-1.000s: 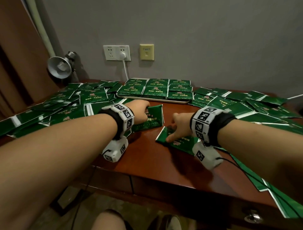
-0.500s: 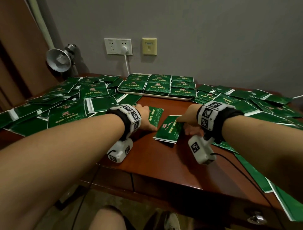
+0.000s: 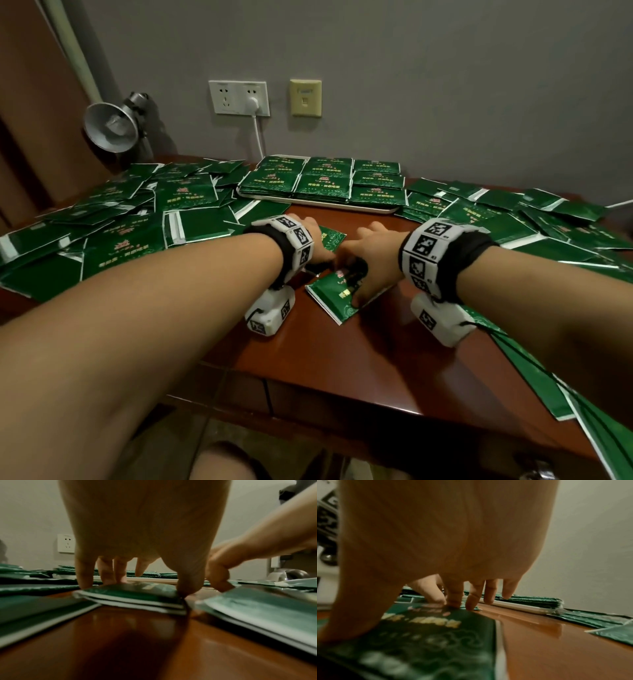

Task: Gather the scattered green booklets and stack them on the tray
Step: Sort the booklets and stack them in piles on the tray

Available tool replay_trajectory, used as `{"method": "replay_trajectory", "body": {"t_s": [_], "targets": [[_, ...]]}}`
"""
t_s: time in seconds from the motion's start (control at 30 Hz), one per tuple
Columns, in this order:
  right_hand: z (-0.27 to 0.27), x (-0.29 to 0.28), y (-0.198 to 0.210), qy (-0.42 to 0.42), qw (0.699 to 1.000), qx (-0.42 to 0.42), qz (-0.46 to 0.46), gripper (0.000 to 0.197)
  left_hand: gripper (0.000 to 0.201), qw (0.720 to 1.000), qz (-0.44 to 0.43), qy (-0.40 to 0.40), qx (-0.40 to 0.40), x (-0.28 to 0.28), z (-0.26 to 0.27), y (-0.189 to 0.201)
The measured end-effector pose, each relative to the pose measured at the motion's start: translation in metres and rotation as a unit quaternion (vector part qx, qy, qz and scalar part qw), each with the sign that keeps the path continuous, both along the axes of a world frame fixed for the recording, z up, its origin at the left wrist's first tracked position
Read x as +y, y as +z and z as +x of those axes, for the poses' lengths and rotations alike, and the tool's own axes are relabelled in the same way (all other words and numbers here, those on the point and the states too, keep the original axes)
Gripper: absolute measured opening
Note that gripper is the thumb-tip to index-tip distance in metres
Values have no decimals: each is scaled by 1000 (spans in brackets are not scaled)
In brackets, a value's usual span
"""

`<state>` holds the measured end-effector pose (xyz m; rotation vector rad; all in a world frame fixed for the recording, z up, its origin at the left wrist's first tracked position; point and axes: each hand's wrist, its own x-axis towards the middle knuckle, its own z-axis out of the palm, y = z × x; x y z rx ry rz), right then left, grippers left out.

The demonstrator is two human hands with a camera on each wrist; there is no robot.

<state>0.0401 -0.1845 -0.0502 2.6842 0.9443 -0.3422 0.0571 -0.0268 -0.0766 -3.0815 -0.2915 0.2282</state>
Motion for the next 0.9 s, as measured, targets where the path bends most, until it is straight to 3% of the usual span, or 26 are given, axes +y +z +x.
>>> {"method": "replay_trajectory", "body": {"t_s": [0.1,0.23,0.33,0.5,0.57,0.77,0.9], "targets": [[0,-1,-1,-14,1000,-6,-18,83,82,1000,-12,-14,16,-2,5,7],[2,-5,0,-48,996,54,58,70,68,999,-21,-17,39,4,4,9],[1,-6,0,-54,995,38,71,70,67,999,-19,-29,34,12,6,6],[-2,-7,3,-80,994,67,-13,118,80,997,-20,-66,36,27,14,11],[-2,-4,5,-67,993,78,-50,123,88,996,-14,-80,26,37,16,20],[11,20,20,17,997,-2,-69,80,100,995,-20,-79,-53,75,30,53],[45,40,36,8,999,-13,35,65,91,990,-5,-88,-109,106,55,80]]}}
